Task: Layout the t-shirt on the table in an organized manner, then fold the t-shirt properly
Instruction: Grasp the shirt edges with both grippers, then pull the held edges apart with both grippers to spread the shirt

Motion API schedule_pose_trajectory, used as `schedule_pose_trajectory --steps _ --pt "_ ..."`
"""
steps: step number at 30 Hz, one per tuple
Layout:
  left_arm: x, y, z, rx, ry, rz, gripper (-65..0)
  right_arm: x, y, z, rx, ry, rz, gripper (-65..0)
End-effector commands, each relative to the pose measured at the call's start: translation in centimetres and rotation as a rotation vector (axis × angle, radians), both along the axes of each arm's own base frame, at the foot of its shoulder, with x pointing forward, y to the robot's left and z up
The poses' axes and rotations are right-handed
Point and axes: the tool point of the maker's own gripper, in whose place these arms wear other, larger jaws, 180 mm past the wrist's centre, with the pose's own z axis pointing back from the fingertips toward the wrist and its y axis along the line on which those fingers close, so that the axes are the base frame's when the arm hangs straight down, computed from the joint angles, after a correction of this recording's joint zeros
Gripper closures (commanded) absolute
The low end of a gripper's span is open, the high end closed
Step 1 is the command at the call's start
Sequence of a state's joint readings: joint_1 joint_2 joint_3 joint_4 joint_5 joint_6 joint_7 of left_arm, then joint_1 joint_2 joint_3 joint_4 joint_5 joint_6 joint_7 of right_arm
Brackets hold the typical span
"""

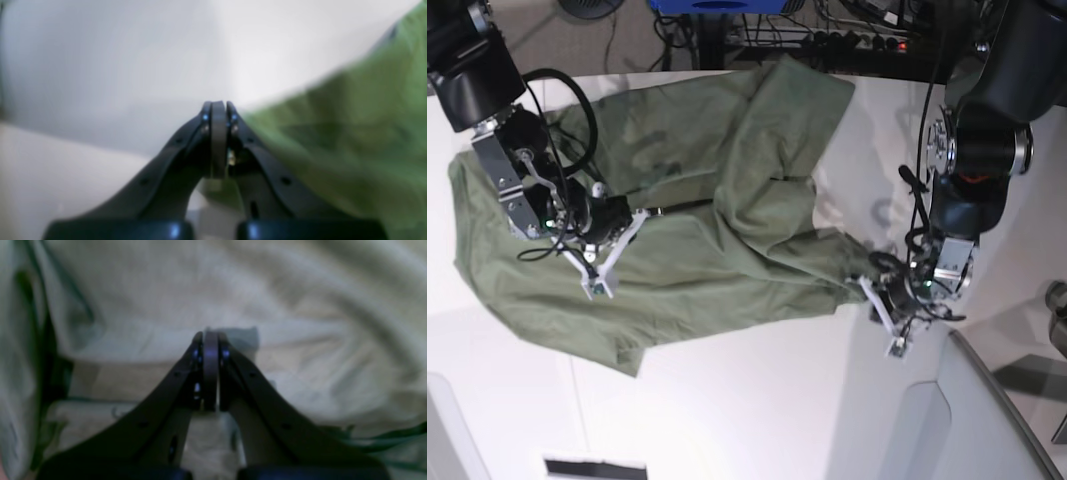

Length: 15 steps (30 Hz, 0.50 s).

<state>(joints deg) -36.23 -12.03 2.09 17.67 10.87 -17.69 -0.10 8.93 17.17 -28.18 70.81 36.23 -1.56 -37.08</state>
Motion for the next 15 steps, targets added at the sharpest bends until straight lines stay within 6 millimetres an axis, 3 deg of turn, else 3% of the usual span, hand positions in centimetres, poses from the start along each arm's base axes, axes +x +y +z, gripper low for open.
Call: schedule_pose_trajectory --steps 1,6,8,10,15 --pt "3.8 -0.8 4.0 -0.001 -0.138 -0.007 0.0 1.5 -0.4 1.4 0.005 -0.053 -0.001 -1.1" --pt "7.9 -0.8 9.6 -0.072 -0.294 0.081 0.0 0.0 0.4 1.9 0.020 -0.064 0.029 -1.2" --pt "8.0 -1.1 10.5 -0.113 -0.293 0.098 0.0 -0.1 0.5 2.7 0.022 -0.087 0.047 -1.2" --pt "6.6 -1.2 10.3 -0.126 -0.231 0.069 0.0 0.1 0.8 3.5 0.033 -0.109 0.055 -1.4" --pt "0.4 -4.4 8.3 -0.108 -0.149 -0.056 0.0 0.4 0.8 3.6 0.032 -0.112 0.051 -1.4"
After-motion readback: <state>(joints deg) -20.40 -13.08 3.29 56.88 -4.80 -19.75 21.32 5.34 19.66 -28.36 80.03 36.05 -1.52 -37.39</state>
